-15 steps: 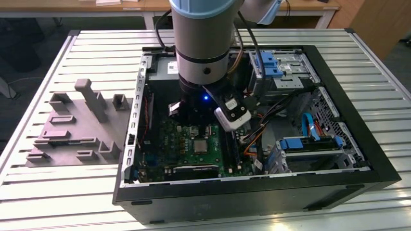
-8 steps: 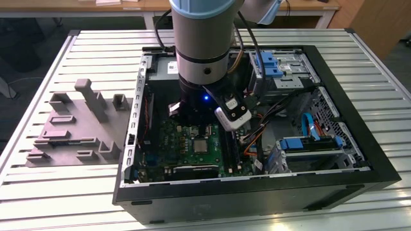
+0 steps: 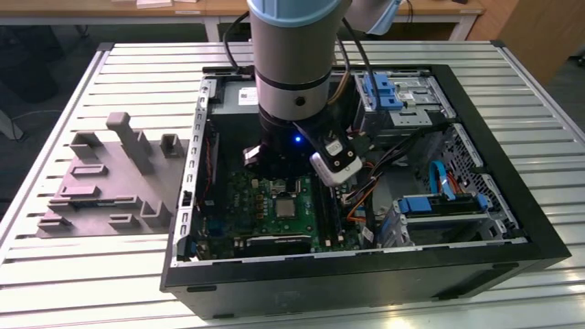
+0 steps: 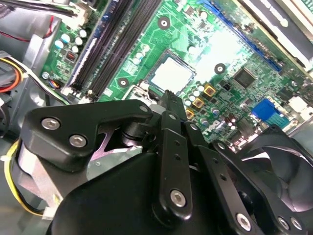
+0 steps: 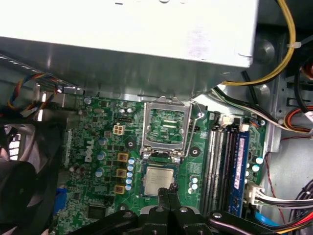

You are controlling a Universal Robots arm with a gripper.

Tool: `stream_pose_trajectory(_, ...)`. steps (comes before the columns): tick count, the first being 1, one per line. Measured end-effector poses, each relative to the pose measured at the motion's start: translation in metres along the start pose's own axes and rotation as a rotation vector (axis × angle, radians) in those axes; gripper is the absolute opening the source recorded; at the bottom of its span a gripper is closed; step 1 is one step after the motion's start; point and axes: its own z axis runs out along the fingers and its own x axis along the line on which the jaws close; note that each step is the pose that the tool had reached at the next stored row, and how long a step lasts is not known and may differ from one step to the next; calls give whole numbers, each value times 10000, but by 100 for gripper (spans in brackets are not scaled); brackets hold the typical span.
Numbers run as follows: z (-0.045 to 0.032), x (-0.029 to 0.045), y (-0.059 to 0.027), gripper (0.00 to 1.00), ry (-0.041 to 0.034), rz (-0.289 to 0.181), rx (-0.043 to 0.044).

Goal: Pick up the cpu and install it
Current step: 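Close the cpu cover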

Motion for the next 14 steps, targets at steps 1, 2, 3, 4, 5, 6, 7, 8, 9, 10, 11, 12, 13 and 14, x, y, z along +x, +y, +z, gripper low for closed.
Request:
stream_pose_trajectory(1, 2, -26, 0, 11, 0, 0, 1)
stream_pose_trajectory(2, 5, -49, 1, 11, -1, 1, 0)
stream_pose_trajectory(3, 6, -70, 4, 11, 0, 0, 2)
stream_pose_trajectory(4, 8, -87, 7, 11, 0, 1, 1)
stream_pose_trajectory(5, 10, -101, 11, 11, 0, 1, 1)
stream_pose_trajectory(6, 12, -112, 17, 11, -1, 0, 0)
stream_pose_trajectory(7, 13, -121, 24, 11, 0, 0, 2)
stream_pose_trajectory(8, 14, -128, 32, 11, 0, 0, 1)
stream_pose_trajectory(9, 15, -130, 36, 11, -1, 1, 0)
stream_pose_trajectory(10, 16, -131, 37, 11, -1, 2, 0)
stream_pose_trajectory(11, 16, -131, 37, 11, 0, 2, 1)
stream_pose_trajectory(12, 16, -131, 37, 11, 0, 1, 2)
stream_pose_trajectory(13, 16, -131, 37, 11, 0, 0, 1)
stream_pose_trajectory(14, 16, -131, 37, 11, 0, 1, 1)
